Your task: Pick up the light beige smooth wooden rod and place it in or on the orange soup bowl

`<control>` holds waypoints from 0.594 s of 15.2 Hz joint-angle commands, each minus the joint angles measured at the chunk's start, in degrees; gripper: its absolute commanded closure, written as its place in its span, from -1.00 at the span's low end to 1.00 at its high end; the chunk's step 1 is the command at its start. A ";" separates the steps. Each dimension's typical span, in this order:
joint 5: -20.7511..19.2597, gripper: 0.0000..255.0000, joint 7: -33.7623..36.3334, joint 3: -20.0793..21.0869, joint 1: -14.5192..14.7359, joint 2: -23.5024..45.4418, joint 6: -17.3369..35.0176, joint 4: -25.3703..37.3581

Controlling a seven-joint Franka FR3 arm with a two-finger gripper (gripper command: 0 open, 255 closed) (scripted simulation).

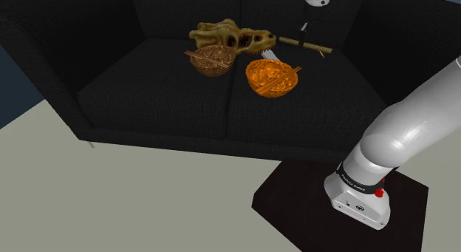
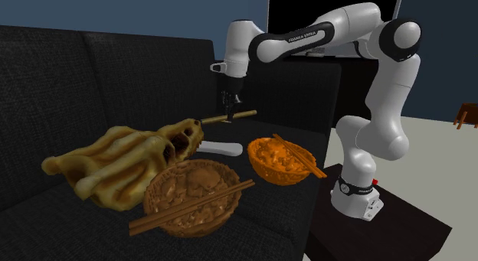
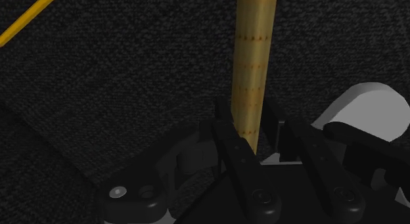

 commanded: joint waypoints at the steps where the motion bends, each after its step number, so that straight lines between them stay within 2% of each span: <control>1: 0.03 1.00 -0.10 0.09 0.02 -0.18 -1.52 1.34; 9: 0.40 1.00 -0.49 0.46 0.26 -0.07 -7.66 7.58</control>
